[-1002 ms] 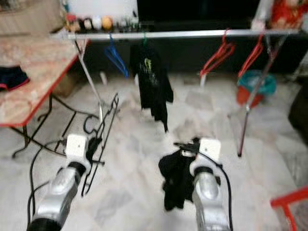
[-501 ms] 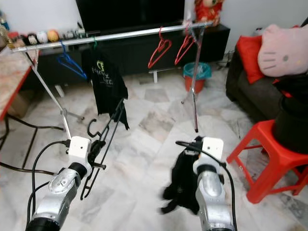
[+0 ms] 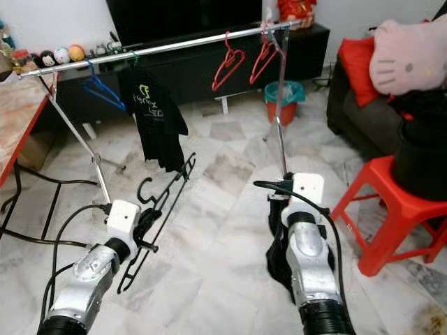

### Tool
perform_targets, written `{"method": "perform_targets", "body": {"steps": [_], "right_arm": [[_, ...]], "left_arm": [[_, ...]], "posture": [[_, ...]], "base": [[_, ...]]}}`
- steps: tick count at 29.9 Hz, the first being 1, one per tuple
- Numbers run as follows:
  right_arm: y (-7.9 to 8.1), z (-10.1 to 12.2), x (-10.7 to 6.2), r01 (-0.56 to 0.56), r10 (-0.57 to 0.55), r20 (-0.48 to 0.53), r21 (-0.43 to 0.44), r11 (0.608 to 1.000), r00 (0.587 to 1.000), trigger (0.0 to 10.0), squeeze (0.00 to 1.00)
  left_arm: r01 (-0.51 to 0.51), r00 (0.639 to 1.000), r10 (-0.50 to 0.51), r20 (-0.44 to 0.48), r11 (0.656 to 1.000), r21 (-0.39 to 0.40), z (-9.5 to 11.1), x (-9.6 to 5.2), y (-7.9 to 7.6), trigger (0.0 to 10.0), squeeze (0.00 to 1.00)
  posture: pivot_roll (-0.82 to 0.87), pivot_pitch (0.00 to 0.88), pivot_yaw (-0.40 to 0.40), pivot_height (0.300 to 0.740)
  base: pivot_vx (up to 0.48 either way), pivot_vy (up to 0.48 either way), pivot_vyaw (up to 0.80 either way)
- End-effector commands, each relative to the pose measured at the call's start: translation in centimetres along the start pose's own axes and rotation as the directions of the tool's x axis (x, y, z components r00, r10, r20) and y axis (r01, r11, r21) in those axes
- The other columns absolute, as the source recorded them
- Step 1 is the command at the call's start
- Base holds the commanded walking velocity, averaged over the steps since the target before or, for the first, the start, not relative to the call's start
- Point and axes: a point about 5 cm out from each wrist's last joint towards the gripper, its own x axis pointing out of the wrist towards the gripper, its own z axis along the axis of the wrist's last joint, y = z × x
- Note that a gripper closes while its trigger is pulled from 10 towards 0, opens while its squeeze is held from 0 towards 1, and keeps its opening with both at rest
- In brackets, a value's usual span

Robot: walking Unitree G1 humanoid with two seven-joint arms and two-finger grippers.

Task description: Hang hanger

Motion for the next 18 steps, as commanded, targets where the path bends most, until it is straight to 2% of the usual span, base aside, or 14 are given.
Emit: {"method": "perform_targets", "body": {"steps": [1, 2, 3, 4, 5, 6, 7, 9, 10, 12, 15, 16, 17, 18], "right_arm": [[0.7, 0.4, 0.2, -0.016, 0.016, 0.003, -0.006, 1.0, 1.0, 10.0, 0.0], [0.0, 0.0, 0.6, 0.024, -0.025, -0.047, -0.035, 0.999, 0.999, 10.0, 0.0], [-0.3, -0.2, 0.8, 0.042, -0.045, -0.069, -0.042, 0.998, 0.997, 10.0, 0.0], [-0.9, -0.5, 1.1, 0.072, -0.077, -0.107, -0.056, 0.996, 0.991, 10.0, 0.0], [-1.0, -0.5, 1.2, 0.078, -0.084, -0.116, -0.061, 0.995, 0.99, 10.0, 0.0], [-1.4, -0.7, 1.5, 0.093, -0.105, -0.144, -0.082, 0.992, 0.984, 10.0, 0.0], [-1.6, -0.8, 1.7, 0.103, -0.117, -0.164, -0.092, 0.99, 0.98, 10.0, 0.0], [-1.9, -0.8, 2.0, 0.116, -0.13, -0.184, -0.086, 0.989, 0.974, 10.0, 0.0], [-1.9, -0.8, 2.1, 0.117, -0.13, -0.184, -0.085, 0.99, 0.974, 10.0, 0.0], [-1.6, -1.0, 2.7, 0.11, -0.124, -0.239, -0.07, 0.991, 0.963, 10.0, 0.0], [-1.3, -1.0, 2.9, 0.099, -0.119, -0.262, -0.086, 0.991, 0.958, 10.0, 0.0], [-0.6, -1.4, 3.1, 0.043, -0.078, -0.318, -0.114, 0.993, 0.945, 10.0, 0.0], [-0.6, -1.4, 3.1, 0.043, -0.078, -0.318, -0.114, 0.993, 0.945, 10.0, 0.0], [1.4, -2.1, 3.0, -0.158, 0.087, -0.402, -0.147, 0.976, 0.911, 10.0, 0.0]], "left_arm": [[0.006, 1.0, -0.006, -0.003, 1.0, -0.017, 0.3, -0.2, 0.7, 10.0, 0.0], [0.087, 0.996, -0.087, -0.028, 0.996, -0.023, 0.6, -0.2, 0.7, 10.0, 0.0], [0.127, 0.991, -0.127, -0.043, 0.992, -0.014, 0.7, -0.3, 0.7, 10.0, 0.0], [0.215, 0.973, -0.212, -0.09, 0.976, 0.025, 0.7, -0.6, 0.6, 10.0, 0.0], [0.239, 0.967, -0.234, -0.105, 0.97, 0.037, 0.6, -0.7, 0.6, 10.0, 0.0], [0.324, 0.937, -0.311, -0.158, 0.944, 0.061, 0.4, -1.2, 0.6, 10.0, 0.0], [0.369, 0.918, -0.348, -0.193, 0.925, 0.087, 0.4, -1.5, 0.8, 10.0, 0.0], [0.433, 0.883, -0.395, -0.255, 0.894, 0.114, 0.3, -2.0, 1.1, 10.0, 0.0], [0.435, 0.881, -0.396, -0.258, 0.893, 0.114, 0.3, -2.0, 1.1, 10.0, 0.0], [0.526, 0.826, -0.467, -0.316, 0.839, 0.135, 1.0, -2.6, 1.6, 10.0, 0.0], [0.55, 0.81, -0.491, -0.322, 0.826, 0.126, 1.4, -2.5, 1.7, 10.0, 0.0], [0.575, 0.792, -0.518, -0.322, 0.811, 0.108, 1.8, -2.5, 1.6, 10.0, 0.0], [0.575, 0.792, -0.518, -0.322, 0.811, 0.108, 1.8, -2.5, 1.6, 10.0, 0.0], [0.626, 0.75, -0.573, -0.329, 0.776, 0.075, 2.2, -2.7, 1.4, 10.0, 0.0]], "posture": [[-0.13, 0.0, 0.104, 0.74], [-0.12, 0.0, 0.104, 0.74], [-0.12, 0.0, 0.104, 0.74], [-0.12, 0.0, 0.104, 0.74], [-0.12, 0.0, 0.104, 0.74], [-0.12, 0.0, 0.106, 0.74], [-0.12, 0.0, 0.107, 0.74], [-0.12, 0.0, 0.107, 0.74], [-0.12, 0.0, 0.107, 0.74], [-0.12, 0.0, 0.11, 0.74], [-0.12, 0.0, 0.113, 0.74], [-0.12, 0.0, 0.115, 0.74], [-0.12, 0.0, 0.115, 0.74], [-0.12, 0.0, 0.117, 0.74]], "base": [[0.0, 0.0, 0.0], [0.0, 0.0, 0.0], [0.0, 0.0, 0.0], [0.0, 0.0, 0.0], [0.0, 0.0, 0.0], [0.0, 0.0, 0.0], [0.0, 0.0, 0.0], [0.0, 0.0, 0.0], [0.0, 0.0, 0.0], [0.0, 0.0, 0.0], [0.0, 0.0, 0.0], [0.0, 0.0, 0.0], [0.0, 0.0, 0.0], [0.0, 0.0, 0.0]]}}
